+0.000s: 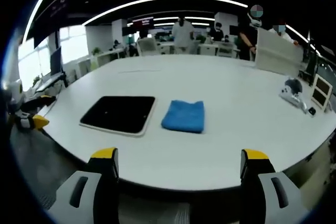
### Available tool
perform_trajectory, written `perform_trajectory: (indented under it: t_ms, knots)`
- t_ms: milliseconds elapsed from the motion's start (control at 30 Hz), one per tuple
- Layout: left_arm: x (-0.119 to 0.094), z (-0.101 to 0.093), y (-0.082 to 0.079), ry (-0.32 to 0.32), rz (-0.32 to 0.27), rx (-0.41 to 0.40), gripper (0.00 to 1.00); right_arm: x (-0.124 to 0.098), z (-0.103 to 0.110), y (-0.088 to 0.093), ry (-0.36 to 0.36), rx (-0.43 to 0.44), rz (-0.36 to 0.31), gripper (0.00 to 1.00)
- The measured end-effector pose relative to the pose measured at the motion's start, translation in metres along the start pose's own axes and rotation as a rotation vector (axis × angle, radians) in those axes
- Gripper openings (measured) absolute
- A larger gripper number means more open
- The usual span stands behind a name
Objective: Wipe the mirror surface with the cleaning cloth until all visible marks leave the cleaned area.
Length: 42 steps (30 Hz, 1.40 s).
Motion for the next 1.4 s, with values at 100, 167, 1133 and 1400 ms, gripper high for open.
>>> perform_trajectory:
  t_ms: [100,167,1133,1400]
  knots:
    - [0.000,0.003,-0.001,-0.020,-0.009,-0.005,0.99,0.001,0.000,0.000,-0.004,-0.006,0.003,0.95]
    - [0.000,0.002,-0.002,-0.017,-0.014,-0.004,0.99,0.001,-0.001,0.001,0.001,-0.008,0.008,0.95]
    - [-0.001,-0.002,0.002,0.019,0.008,-0.026,0.99,-0.008,0.002,-0.008,-0.042,0.063,-0.029,0.89]
    - [-0.001,-0.001,0.001,0.019,0.005,-0.021,0.99,-0.010,-0.010,-0.032,-0.055,0.010,-0.066,0.70]
Point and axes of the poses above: the point that each gripper's makers call its tool centre point, and the gripper's own axes: x roughly forward along the fingers, z roughly to its left, y roughly out of its underside, the point moved 2 cm from there along -x, roughly backward along the fingers, and after that the axes turned 9 degrees about -x, right-handed, at the moved point
